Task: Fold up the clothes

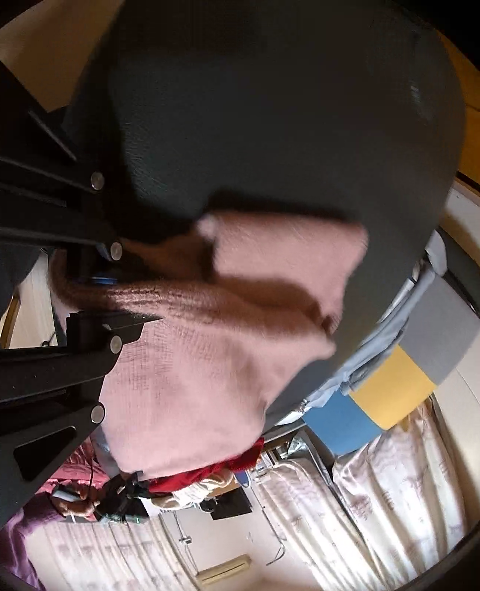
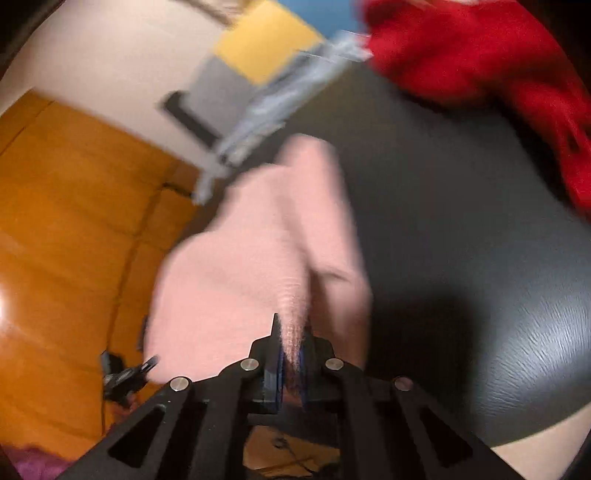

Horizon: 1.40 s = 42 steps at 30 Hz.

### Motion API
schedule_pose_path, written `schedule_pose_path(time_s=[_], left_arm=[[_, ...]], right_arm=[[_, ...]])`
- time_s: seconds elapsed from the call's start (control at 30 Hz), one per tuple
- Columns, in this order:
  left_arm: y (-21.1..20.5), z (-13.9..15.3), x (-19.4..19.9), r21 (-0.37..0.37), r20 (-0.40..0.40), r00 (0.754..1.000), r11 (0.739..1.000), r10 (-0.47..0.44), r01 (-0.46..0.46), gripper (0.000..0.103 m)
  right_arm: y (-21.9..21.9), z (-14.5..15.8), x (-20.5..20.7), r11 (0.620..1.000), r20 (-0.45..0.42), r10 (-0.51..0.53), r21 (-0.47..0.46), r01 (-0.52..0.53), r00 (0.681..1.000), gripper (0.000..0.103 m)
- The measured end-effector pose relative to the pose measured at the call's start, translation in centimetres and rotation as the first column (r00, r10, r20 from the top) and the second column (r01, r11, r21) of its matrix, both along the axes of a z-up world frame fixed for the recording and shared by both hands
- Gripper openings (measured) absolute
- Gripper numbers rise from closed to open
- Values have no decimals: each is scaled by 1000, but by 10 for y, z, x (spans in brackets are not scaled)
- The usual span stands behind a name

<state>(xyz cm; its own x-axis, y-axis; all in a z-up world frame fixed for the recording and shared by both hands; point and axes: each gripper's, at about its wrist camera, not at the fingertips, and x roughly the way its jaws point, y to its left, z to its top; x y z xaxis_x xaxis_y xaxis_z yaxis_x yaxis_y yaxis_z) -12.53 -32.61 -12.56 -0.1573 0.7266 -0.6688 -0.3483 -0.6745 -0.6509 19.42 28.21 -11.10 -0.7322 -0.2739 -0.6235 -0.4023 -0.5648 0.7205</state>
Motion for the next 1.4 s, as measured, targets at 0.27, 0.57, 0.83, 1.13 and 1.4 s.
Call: schedule_pose_path(time_s=[0.27, 0.57, 0.83, 1.13, 1.4], left_arm=[[-23, 30, -10, 100, 43, 994, 990, 97, -101, 48], [74, 58, -82, -78, -87, 994, 994, 65, -72, 67], [117, 37, -93, -193, -100, 995, 981, -8, -11, 26], [59, 51, -94, -181, -257, 955, 963, 152, -202, 6], [71, 49, -80, -299, -254, 958, 930, 136, -211, 25]], right_arm=[[-6, 48, 0, 967, 63, -24, 255, 7, 998, 24], [-45, 99, -97, 837, 28, 97, 538, -97, 995, 25], [-63, 47, -173, 830, 152, 129, 524, -190, 980, 25], [-49, 25, -145, 869, 82, 28, 490, -65, 996, 25], [-52, 44, -143, 866, 107, 54, 489, -100, 993, 25]])
